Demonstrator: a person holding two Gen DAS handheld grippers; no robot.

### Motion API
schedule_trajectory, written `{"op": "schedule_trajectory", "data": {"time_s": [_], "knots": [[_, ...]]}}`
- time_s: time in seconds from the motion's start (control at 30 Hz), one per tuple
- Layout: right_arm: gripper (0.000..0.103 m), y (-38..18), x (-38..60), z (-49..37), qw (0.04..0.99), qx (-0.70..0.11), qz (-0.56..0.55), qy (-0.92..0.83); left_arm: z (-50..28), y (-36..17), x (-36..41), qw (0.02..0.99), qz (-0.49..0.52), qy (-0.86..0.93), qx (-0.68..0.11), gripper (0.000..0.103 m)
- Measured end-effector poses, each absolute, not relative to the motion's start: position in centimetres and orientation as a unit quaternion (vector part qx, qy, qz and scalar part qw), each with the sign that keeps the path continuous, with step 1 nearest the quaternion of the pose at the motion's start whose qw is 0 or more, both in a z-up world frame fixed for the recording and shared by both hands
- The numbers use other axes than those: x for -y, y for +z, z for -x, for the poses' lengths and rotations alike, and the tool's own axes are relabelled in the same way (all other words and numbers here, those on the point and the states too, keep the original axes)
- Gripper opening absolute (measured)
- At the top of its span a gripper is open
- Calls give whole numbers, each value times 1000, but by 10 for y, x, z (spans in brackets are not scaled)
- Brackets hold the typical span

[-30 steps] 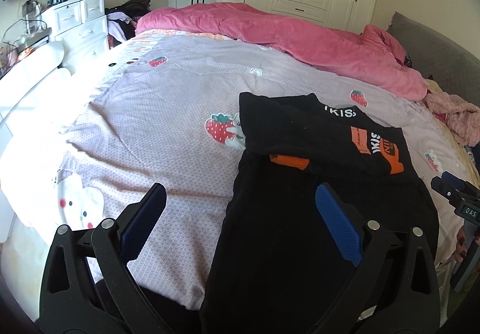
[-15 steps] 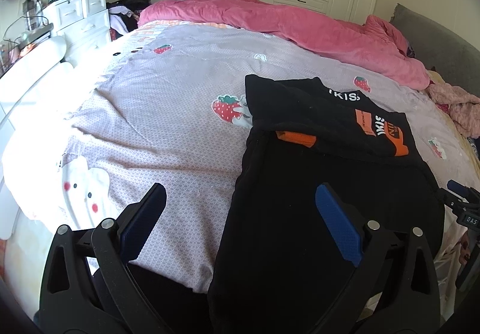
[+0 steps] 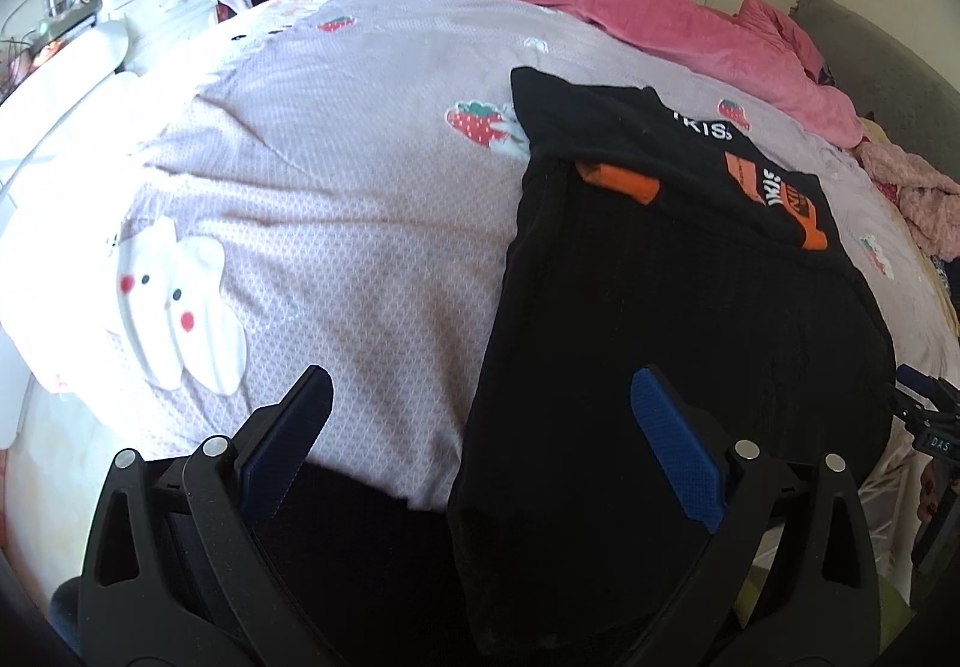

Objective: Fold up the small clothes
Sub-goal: 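Close the left and right grippers on the black sweatshirt hem, then lift the hem with both grippers and fold it toward the collar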

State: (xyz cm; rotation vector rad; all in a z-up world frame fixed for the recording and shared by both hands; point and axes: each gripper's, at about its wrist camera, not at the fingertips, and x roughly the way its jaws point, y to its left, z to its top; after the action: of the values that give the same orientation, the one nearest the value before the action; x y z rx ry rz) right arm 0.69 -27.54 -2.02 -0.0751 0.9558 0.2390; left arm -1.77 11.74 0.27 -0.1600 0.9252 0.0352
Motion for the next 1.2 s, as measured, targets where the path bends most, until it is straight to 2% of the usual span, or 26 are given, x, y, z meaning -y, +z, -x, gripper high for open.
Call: {"op": "schedule_trajectory", "data": {"time_s": [0.2,0.33,0.5,0.57,0.63,0.73,0.87,0.9,0.93,0.97,1.03,1.2], "knots": [[93,-27,286,7,874,-472,35,108,23,-7,-117,884,92,-2,-459,92],[93,-27,295,19,872,-475,32,111,25,-8,-118,883,100,-9,-459,82],[91,-33,302,26,865,-489,19,114,26,-14,-114,877,97,-13,-470,81],[79,-35,304,29,861,-495,10,120,26,-20,-112,873,95,-15,-478,73],[62,-38,305,31,855,-502,9,128,25,-25,-111,868,95,-18,-486,64],[53,-41,305,33,857,-499,14,129,23,-32,-107,864,93,-24,-495,52],[48,-45,312,28,857,-498,-8,131,22,-41,-104,861,87,-21,-501,37],[39,-45,312,27,858,-498,-6,130,22,-41,-104,861,85,-21,-500,35],[27,-44,312,27,859,-496,-1,127,23,-40,-104,863,85,-24,-498,24],[21,-42,314,27,860,-495,1,126,23,-38,-104,864,87,-26,-495,17],[8,-37,319,25,858,-495,-7,136,25,-35,-103,868,80,-22,-490,13],[6,-16,319,29,866,-474,-5,159,31,-20,-104,880,83,-26,-468,4]]}}
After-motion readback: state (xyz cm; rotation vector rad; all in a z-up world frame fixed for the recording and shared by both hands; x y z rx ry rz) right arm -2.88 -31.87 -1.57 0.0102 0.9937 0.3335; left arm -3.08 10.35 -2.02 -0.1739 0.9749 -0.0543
